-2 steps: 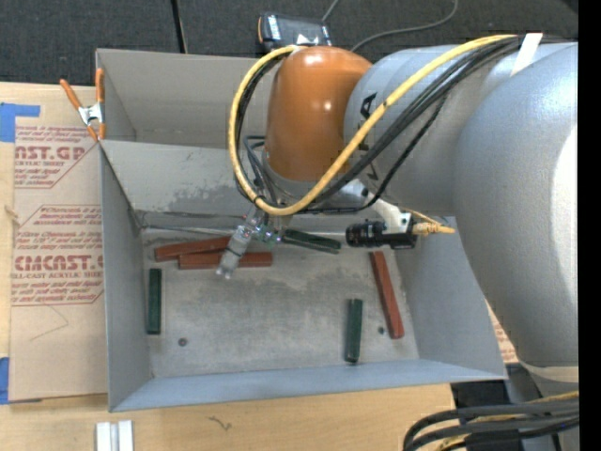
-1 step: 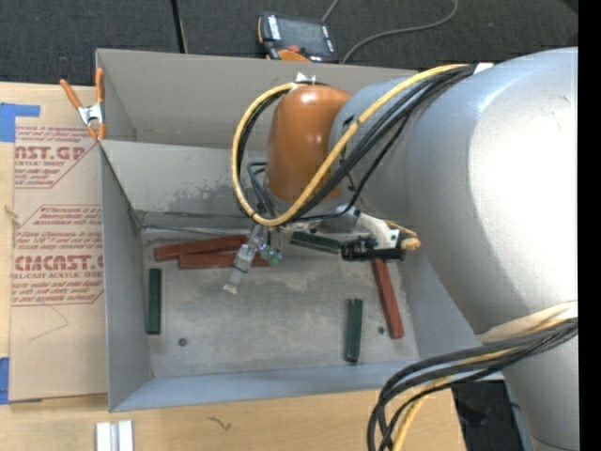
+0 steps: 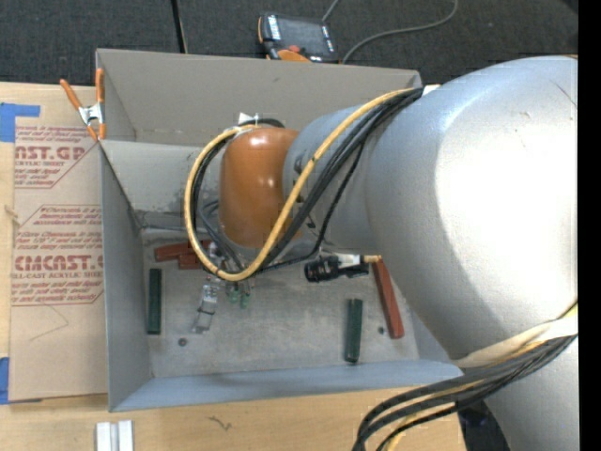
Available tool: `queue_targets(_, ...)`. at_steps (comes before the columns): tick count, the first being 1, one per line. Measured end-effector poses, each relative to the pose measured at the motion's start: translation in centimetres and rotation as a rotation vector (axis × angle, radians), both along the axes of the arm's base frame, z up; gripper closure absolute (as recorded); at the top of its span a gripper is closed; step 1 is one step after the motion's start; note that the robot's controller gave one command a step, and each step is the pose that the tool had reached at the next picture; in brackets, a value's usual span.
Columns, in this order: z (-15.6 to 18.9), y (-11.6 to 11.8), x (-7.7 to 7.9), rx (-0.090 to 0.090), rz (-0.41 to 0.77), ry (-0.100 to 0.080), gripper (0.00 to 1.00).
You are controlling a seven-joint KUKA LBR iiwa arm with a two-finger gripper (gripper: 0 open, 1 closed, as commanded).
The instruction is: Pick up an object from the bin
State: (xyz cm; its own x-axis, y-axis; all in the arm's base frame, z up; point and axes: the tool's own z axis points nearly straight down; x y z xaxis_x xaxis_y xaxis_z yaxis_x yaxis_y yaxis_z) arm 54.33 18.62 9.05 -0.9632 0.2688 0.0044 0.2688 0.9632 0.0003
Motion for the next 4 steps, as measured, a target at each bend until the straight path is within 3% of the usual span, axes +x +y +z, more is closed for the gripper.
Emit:
queue_targets(1,-2.2,-1.8,4.3,0.0,-0.025,-0.008,0.0)
queue_targets(2,-2.0,2.1,4.6,0.001,-0.108,-0.007,0.0)
queue_targets(3,-2.1,5.4,2.9,0.0,0.19,-0.005,0.0)
queue_targets(4,-1.1,3.0,4.9,-0.001,0.672,-0.008,0.0)
